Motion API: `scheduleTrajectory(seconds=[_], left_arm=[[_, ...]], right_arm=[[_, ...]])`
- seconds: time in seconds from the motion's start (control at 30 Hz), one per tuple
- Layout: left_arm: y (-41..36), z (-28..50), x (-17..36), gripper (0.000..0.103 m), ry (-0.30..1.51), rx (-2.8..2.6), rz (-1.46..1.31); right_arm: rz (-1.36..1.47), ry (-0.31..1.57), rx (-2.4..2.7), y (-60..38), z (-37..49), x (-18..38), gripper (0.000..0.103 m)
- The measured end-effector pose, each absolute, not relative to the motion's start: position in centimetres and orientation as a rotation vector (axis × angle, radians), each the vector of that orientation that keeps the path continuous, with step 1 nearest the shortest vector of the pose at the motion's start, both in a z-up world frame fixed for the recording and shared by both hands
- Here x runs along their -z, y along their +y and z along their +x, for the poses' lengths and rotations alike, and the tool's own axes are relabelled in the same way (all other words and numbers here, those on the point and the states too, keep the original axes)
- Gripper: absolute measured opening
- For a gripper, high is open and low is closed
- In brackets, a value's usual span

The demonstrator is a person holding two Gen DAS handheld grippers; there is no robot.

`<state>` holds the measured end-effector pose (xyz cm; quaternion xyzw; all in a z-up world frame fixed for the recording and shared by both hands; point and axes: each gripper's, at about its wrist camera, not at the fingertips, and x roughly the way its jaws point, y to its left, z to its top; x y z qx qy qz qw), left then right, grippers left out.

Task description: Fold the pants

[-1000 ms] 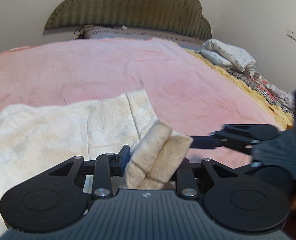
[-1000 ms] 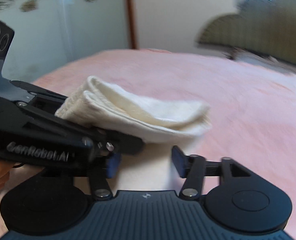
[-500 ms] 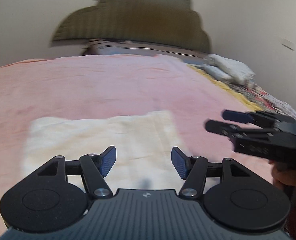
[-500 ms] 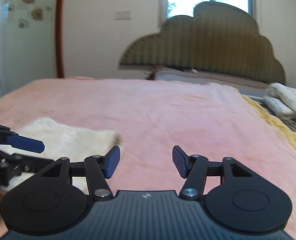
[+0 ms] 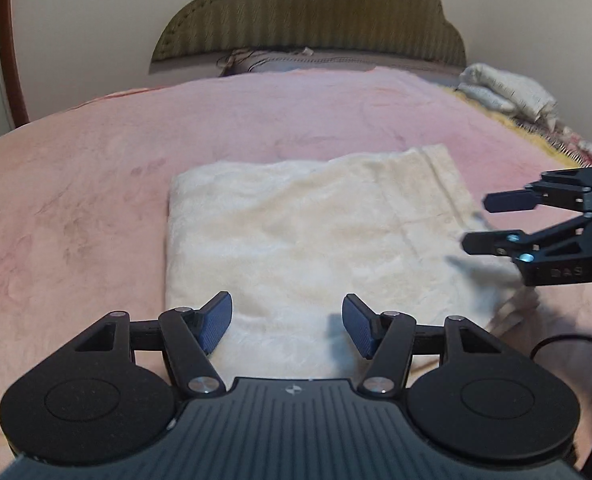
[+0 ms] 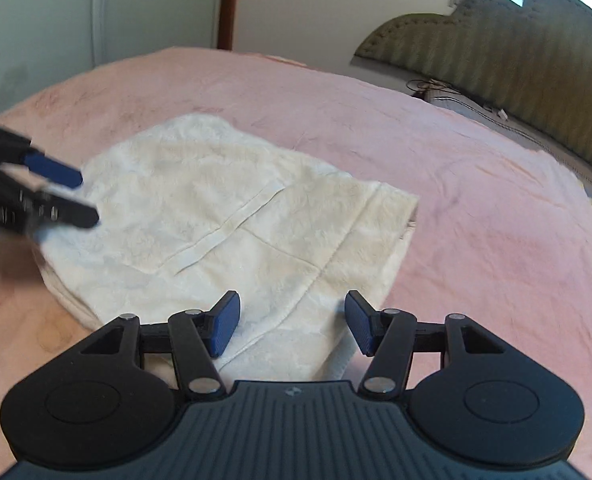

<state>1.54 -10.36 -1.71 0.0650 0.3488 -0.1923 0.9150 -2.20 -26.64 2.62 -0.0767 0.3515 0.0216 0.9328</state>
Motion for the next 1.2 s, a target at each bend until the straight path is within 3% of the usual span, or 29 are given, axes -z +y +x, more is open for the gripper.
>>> scheduleTrajectory(seconds=[0.13, 0.2, 0.3, 0.5, 0.77, 1.03, 1.2], left_arm=[[-10.0, 1.9, 1.4, 0.065, 0.735, 0.412, 0.103], [-9.0, 1.9, 1.3, 0.065, 0.743, 0.373, 0.096], [-5.1, 1.8, 0.5, 0.065, 0.731, 0.315, -0.018], [-0.3, 0.5, -0.5, 0.066, 0.762, 0.367, -0.086], [-2.5, -3.5, 1.4, 0.070, 0.783, 0.466, 0.153], [-6.6, -2.3, 3.7, 0.071, 0.781, 0.339, 0.258], [-6.3, -2.1, 4.2, 0.080, 0.768, 0.190, 0.187]], right_arm=[[-0.131, 0.647, -0.074, -26.1, -0.3, -3.5, 0.057], [-0.163, 0.695, -0.095, -25.5, 0.9, -2.6, 0.065], [-0.309, 0.729, 0.010, -24.4, 0.7, -1.1, 0.065], [-0.135, 0.603, -0.097, -22.8, -2.7, -3.0, 0.066], [-0.106, 0.632, -0.163, -19.2, -2.3, -1.6, 0.067], [-0.054, 0.654, -0.119, -19.3, -2.0, -1.2, 0.072], [-0.077, 0.640, -0.112, -18.8, -2.3, -1.3, 0.072]])
